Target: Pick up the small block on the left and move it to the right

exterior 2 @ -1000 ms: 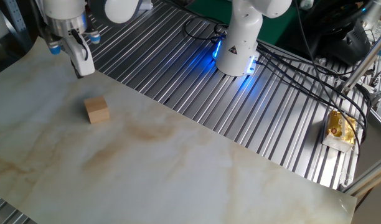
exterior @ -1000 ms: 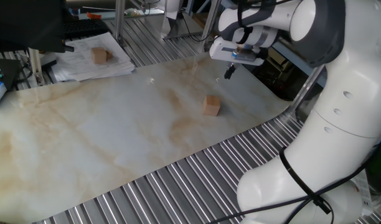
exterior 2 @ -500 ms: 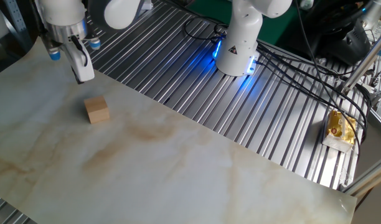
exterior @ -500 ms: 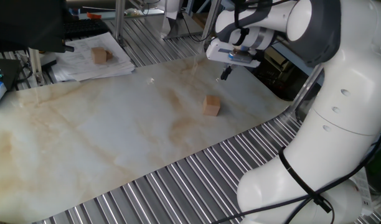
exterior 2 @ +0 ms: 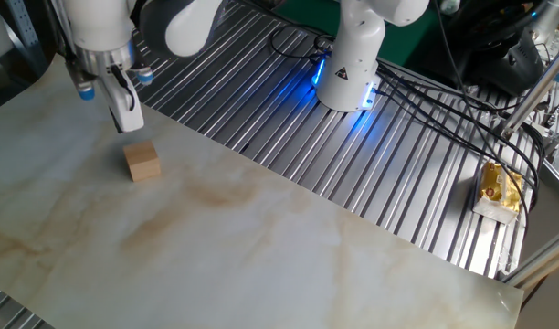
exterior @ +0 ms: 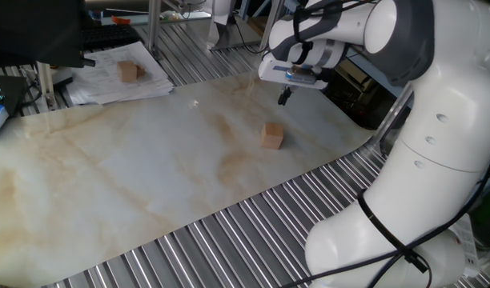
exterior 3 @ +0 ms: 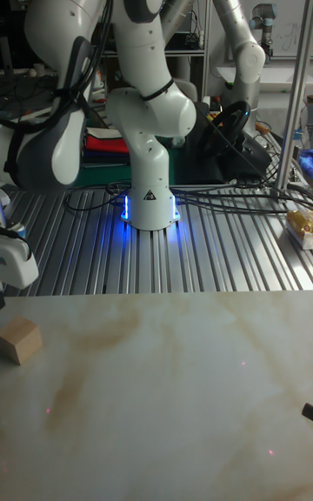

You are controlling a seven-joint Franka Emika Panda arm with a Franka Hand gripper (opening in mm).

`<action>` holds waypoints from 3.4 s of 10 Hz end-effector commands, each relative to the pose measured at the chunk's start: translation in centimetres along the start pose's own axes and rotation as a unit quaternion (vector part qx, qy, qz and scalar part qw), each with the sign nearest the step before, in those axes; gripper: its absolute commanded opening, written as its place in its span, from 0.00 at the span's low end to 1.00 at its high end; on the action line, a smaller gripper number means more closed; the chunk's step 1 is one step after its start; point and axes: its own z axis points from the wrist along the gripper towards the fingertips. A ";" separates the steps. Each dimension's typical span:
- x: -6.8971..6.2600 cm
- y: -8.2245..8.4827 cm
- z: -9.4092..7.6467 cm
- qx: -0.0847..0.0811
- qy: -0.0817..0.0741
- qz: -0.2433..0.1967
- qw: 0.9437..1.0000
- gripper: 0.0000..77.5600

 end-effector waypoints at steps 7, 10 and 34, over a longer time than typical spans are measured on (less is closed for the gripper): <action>-0.4 0.4 2.4 0.002 -0.001 0.007 1.000 0.00; -0.3 0.4 2.4 0.008 0.000 0.017 1.000 0.00; 1.3 0.2 3.5 0.027 0.036 -0.036 0.998 0.00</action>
